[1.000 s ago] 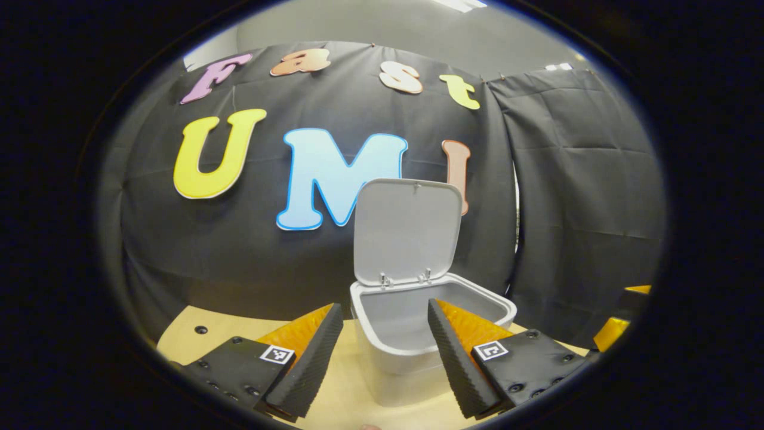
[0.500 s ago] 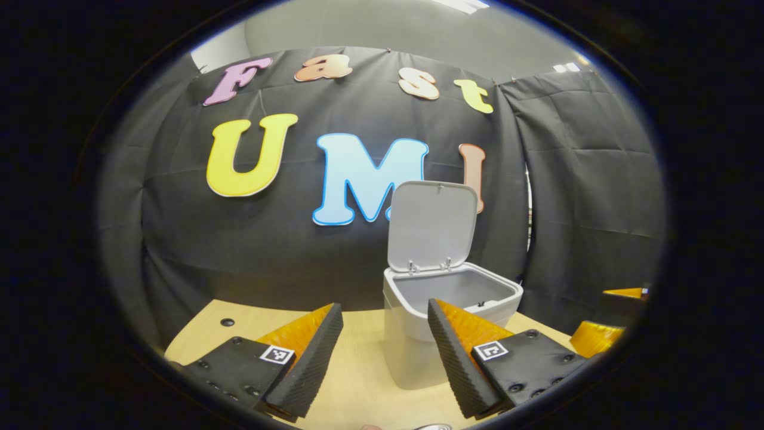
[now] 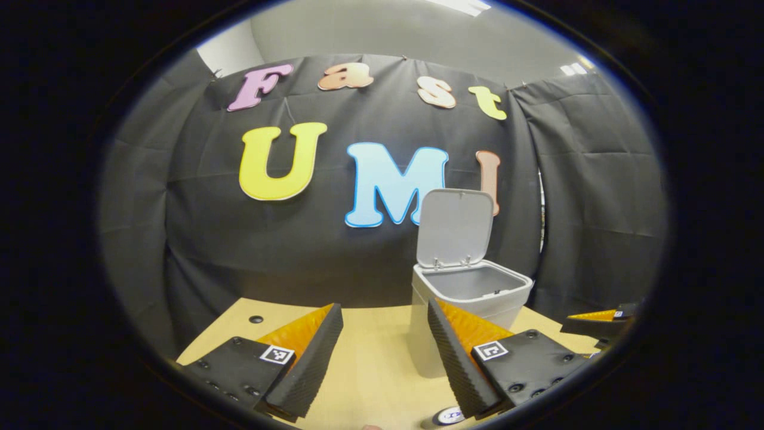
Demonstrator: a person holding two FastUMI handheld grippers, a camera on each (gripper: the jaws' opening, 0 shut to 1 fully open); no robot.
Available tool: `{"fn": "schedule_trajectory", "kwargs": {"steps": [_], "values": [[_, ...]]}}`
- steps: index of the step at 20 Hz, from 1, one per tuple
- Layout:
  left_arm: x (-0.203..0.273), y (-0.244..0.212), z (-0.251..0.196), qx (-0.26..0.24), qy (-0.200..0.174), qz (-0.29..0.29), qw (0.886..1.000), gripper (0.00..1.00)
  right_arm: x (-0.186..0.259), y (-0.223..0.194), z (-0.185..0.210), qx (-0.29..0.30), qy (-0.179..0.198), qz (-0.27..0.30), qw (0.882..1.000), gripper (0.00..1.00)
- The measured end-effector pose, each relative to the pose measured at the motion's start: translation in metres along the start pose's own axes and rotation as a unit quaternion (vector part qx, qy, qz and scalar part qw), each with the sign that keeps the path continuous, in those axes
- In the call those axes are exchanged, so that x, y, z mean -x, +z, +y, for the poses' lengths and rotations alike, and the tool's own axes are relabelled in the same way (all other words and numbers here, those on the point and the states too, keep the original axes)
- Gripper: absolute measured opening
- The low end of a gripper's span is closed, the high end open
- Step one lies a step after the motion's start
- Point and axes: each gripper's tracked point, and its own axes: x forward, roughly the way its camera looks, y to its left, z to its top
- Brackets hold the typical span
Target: Press the lid of the desktop garbage bin to open it, pick up the crumpled paper on the desktop and throw it into the bin, then pick up the pop can on the desktop and drop it into the bin, and finally close the garbage bin lid.
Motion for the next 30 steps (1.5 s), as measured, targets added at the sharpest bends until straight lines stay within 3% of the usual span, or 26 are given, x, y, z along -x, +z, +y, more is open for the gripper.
{"fn": "schedule_trajectory", "kwargs": {"steps": [8, 18, 20, 21, 30], "values": [[0.033, 0.000, 0.035, 0.005, 0.033, -0.003, 0.999, 0.94, -0.009, -0.049, 0.040, -0.012, 0.056, 0.075, 0.996, 0.91], [0.062, -0.004, 0.041, 0.003, 0.039, -0.001, 0.999, 0.93, -0.018, -0.119, 0.067, -0.024, 0.096, 0.195, 0.976, 0.91], [0.067, -0.008, 0.040, 0.004, 0.039, 0.001, 0.999, 0.96, -0.016, -0.135, 0.069, -0.032, 0.097, 0.222, 0.970, 0.91], [0.068, -0.008, 0.041, 0.003, 0.040, 0.003, 0.999, 0.96, -0.016, -0.141, 0.068, -0.031, 0.097, 0.231, 0.968, 0.98], [0.080, -0.011, 0.048, 0.000, 0.050, 0.009, 0.999, 0.96, -0.021, -0.175, 0.067, -0.005, 0.096, 0.290, 0.952, 0.98]]}}
